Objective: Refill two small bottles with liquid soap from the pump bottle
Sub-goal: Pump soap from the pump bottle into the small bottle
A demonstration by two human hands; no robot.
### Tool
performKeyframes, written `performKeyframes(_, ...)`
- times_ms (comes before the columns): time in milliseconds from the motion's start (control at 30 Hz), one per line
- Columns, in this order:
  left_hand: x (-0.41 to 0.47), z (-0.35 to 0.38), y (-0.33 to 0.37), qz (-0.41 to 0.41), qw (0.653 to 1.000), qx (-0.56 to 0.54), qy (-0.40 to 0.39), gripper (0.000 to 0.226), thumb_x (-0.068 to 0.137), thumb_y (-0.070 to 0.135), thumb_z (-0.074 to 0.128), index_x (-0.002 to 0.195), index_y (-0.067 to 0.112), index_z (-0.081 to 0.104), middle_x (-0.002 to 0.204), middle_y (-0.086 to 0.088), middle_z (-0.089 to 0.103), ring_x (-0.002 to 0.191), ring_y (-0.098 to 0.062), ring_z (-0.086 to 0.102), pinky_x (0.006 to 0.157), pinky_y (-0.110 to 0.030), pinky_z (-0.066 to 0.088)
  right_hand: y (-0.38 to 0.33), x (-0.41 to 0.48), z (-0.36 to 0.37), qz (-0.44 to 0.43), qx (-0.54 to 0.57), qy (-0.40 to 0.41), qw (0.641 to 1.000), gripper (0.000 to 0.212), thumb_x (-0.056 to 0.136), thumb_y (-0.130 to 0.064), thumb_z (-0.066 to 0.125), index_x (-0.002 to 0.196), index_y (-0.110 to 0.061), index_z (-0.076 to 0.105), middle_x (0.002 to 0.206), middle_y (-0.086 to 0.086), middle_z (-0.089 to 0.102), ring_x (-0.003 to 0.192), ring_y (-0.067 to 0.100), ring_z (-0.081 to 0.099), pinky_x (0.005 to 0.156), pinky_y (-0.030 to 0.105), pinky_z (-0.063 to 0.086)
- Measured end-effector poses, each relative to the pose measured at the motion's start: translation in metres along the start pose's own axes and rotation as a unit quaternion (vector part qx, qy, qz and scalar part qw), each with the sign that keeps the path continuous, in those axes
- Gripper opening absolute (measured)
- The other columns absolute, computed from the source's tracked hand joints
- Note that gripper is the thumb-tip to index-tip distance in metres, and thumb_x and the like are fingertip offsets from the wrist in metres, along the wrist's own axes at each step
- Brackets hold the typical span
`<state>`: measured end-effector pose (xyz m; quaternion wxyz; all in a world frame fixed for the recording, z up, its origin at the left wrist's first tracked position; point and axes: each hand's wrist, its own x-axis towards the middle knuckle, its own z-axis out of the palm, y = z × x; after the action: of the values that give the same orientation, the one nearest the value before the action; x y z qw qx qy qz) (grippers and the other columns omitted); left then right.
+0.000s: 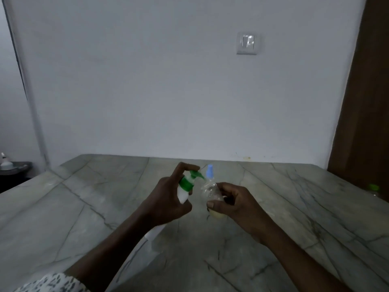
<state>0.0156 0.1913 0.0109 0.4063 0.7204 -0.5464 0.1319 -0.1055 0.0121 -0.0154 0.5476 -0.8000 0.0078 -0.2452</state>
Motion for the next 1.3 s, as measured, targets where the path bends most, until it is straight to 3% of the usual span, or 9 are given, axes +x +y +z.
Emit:
performKeyframes(167,0.0000,-0.0013,-0.0002,0.014,1.000,0.002,0.004,0.079,0.068,0.007,0.074,0.129,0.040,0.036,0.087,0.010,0.065,0.080,-0.007,0.063,0.069,-0.020,0.054,-0.0018,-0.0003,-0.0022,0.012,0.078,-0.016,0.997,0.040,0.078,-0.014,0.078,0.117,-0.015,0.069,0.106,0.004,0.076,0.095,0.025,0.073,0.088,0.041,0.058)
performKeyframes(300,-0.0004,-0.0036,0.0009,0.004,1.000,-0.005,0.006,0.074,0.068,0.006,0.073,0.127,0.035,0.039,0.086,0.009,0.066,0.076,-0.009,0.063,0.065,-0.018,0.052,-0.0031,-0.0019,-0.0045,0.018,0.138,-0.024,0.990,0.036,0.078,-0.017,0.073,0.112,-0.009,0.070,0.103,0.013,0.076,0.093,0.033,0.073,0.086,0.040,0.058)
performKeyframes(467,-0.0007,-0.0022,0.0014,0.001,1.000,0.004,0.003,0.069,0.069,0.006,0.074,0.122,0.035,0.040,0.087,0.009,0.065,0.077,-0.004,0.061,0.064,-0.016,0.051,-0.0023,-0.0032,-0.0028,0.031,0.134,-0.034,0.990,0.024,0.088,-0.017,0.063,0.109,-0.009,0.071,0.101,0.013,0.076,0.088,0.027,0.073,0.081,0.034,0.058)
performKeyframes(633,-0.0010,-0.0028,0.0013,0.000,1.000,0.003,0.002,0.076,0.068,0.005,0.073,0.129,0.033,0.037,0.086,0.008,0.065,0.075,-0.005,0.061,0.064,-0.016,0.052,-0.0038,-0.0021,-0.0005,0.039,0.176,-0.038,0.983,0.036,0.082,-0.023,0.065,0.114,-0.005,0.068,0.105,0.016,0.074,0.092,0.031,0.073,0.083,0.036,0.058)
performKeyframes(933,-0.0001,-0.0015,0.0014,0.007,1.000,0.002,-0.001,0.077,0.068,0.005,0.074,0.130,0.031,0.037,0.089,0.004,0.066,0.076,-0.005,0.062,0.066,-0.018,0.053,-0.0044,-0.0016,0.0021,0.055,0.203,-0.040,0.977,0.042,0.081,-0.017,0.069,0.118,0.001,0.063,0.111,0.023,0.070,0.097,0.038,0.071,0.077,0.034,0.058)
performKeyframes(1100,0.0014,-0.0005,-0.0005,-0.002,1.000,0.007,0.002,0.073,0.070,0.006,0.075,0.123,0.036,0.036,0.090,0.003,0.066,0.081,-0.003,0.061,0.067,-0.014,0.051,-0.0032,-0.0014,0.0040,0.059,0.200,-0.049,0.977,0.041,0.079,-0.016,0.071,0.117,0.000,0.065,0.109,0.021,0.072,0.099,0.039,0.071,0.081,0.037,0.058)
performKeyframes(1300,0.0000,-0.0011,0.0000,0.001,1.000,0.008,-0.007,0.079,0.069,0.006,0.075,0.130,0.036,0.035,0.090,0.006,0.066,0.076,-0.004,0.062,0.064,-0.014,0.052,-0.0047,-0.0017,0.0028,0.050,0.195,-0.040,0.979,0.035,0.084,-0.011,0.069,0.117,-0.002,0.066,0.110,0.020,0.072,0.099,0.036,0.071,0.080,0.036,0.059)
